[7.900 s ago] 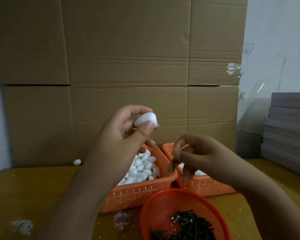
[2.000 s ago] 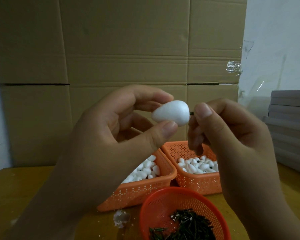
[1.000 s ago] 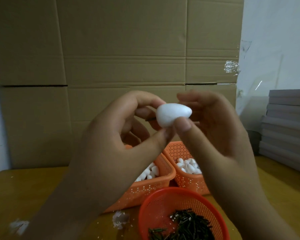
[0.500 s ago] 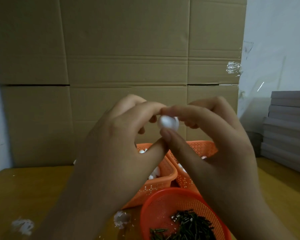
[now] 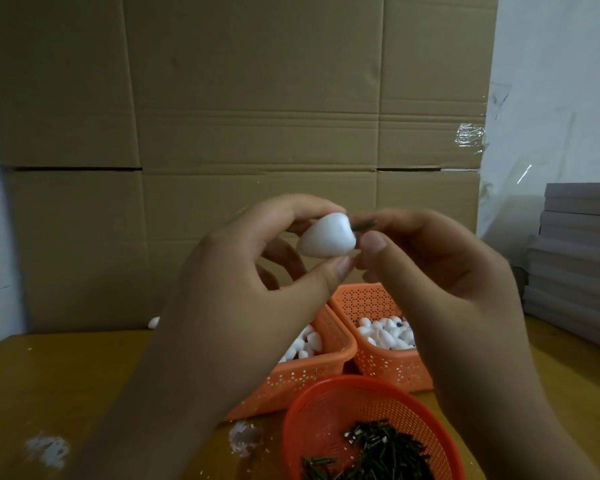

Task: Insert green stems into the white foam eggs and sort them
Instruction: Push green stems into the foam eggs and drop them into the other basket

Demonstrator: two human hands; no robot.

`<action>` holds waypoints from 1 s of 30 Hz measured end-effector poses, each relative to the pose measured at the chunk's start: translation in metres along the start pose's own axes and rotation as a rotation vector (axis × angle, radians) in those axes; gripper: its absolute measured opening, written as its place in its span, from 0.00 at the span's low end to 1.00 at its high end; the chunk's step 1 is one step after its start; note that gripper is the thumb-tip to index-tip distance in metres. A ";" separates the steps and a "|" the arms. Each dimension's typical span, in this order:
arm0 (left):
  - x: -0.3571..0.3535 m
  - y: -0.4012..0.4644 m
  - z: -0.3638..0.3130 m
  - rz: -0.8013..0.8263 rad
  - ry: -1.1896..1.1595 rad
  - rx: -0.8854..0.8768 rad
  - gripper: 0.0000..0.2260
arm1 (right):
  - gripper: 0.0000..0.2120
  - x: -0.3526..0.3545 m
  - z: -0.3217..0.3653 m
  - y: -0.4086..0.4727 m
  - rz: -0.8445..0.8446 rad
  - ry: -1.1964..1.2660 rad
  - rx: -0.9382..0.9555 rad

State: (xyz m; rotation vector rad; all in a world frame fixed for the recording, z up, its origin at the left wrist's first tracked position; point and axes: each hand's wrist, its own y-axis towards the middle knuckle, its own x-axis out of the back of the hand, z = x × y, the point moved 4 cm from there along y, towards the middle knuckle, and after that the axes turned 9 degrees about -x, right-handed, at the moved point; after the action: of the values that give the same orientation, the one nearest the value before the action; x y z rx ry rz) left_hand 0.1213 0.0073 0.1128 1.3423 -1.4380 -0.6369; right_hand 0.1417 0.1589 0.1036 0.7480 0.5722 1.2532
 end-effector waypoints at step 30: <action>-0.009 -0.003 0.008 -0.008 0.298 0.028 0.12 | 0.06 -0.009 0.001 -0.004 -0.061 -0.460 0.269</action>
State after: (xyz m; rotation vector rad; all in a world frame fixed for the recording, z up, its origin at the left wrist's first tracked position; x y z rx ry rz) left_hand 0.1140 0.0127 0.1052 1.4000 -1.2039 -0.4023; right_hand 0.1429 0.1496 0.1005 1.1953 0.3830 0.9134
